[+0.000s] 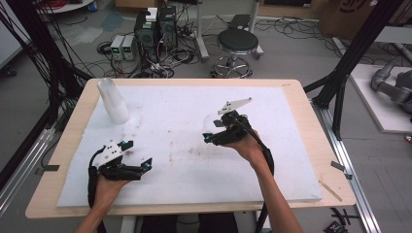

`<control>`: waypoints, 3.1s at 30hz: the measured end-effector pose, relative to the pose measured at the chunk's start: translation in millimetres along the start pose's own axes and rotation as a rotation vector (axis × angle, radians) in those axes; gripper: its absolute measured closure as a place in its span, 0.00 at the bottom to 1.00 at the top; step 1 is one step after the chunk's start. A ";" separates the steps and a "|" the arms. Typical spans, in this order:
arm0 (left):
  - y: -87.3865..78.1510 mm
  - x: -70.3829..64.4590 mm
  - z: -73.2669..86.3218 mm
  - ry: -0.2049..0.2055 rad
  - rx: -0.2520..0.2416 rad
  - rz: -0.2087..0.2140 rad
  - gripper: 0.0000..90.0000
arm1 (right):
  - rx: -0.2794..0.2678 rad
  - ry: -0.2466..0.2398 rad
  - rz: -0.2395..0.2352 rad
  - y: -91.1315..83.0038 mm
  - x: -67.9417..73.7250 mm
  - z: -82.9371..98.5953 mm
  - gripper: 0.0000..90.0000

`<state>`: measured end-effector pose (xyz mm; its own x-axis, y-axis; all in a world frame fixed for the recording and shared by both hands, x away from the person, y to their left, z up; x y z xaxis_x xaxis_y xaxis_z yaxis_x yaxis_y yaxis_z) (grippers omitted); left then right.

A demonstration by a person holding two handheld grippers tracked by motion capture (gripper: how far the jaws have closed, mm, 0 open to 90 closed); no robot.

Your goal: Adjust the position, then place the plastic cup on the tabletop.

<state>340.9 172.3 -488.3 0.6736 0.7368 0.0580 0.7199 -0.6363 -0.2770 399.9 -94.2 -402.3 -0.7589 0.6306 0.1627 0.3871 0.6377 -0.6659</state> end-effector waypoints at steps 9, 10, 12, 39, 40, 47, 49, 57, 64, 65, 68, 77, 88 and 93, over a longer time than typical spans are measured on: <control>0.7 0.4 0.7 -0.007 0.002 0.000 0.02 | 0.012 0.026 0.018 2.1 -4.1 -1.9 0.37; 0.7 0.4 0.7 -0.007 0.002 0.000 0.02 | 0.012 0.026 0.018 2.1 -4.1 -1.9 0.37; 1.0 1.2 1.2 -0.014 0.009 0.000 0.02 | 0.015 0.034 0.022 2.4 -5.1 -1.8 0.37; 5.0 2.7 3.5 -0.037 0.050 0.012 0.02 | 0.147 0.035 0.127 48.6 -15.0 8.9 0.37; 5.0 2.9 3.5 -0.039 0.049 0.012 0.02 | 0.153 0.034 0.127 50.4 -15.0 9.4 0.37; 4.2 2.8 3.1 -0.034 0.042 0.005 0.02 | 0.178 0.033 0.140 62.1 -15.0 10.2 0.37; 4.4 2.8 3.0 -0.038 0.040 0.006 0.02 | 0.191 0.026 0.150 66.4 -17.7 11.9 0.37; 4.6 2.4 3.3 -0.030 0.046 0.009 0.02 | 0.161 0.052 0.137 75.9 -20.7 14.6 0.38; 4.3 2.6 3.2 -0.036 0.042 0.007 0.02 | 0.173 0.048 0.160 78.1 -22.3 16.7 0.23; 4.2 2.9 3.1 -0.038 0.040 0.007 0.02 | 0.177 0.053 0.169 79.4 -23.2 18.0 0.17; 4.1 3.1 3.1 -0.046 0.037 0.011 0.02 | 0.134 0.055 0.168 79.1 -23.8 19.4 0.15; 3.2 4.7 3.0 -0.060 0.027 0.013 0.02 | 0.048 0.070 0.129 54.3 -20.9 41.3 0.15; 2.3 4.3 2.6 -0.058 0.019 0.014 0.02 | -0.099 0.036 0.152 -2.0 -22.1 71.4 0.15; 1.2 3.7 2.0 -0.052 0.007 0.008 0.02 | -0.171 0.065 0.180 -22.0 -32.3 91.8 0.15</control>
<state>343.9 174.7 -490.3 0.6697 0.7427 0.0058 0.7133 -0.6409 -0.2837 367.9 -169.2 -459.7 -0.6363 0.7645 0.1030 0.6002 0.5745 -0.5565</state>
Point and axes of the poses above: each handheld gripper's, and its own axes: y roughly forward along the jaws, z roughly out of its underside, x roughly to its left, the point moved 8 cm from there along y, roughly forward along the jaws, and after that the axes turned 8 degrees about y, right-handed, at the moved point
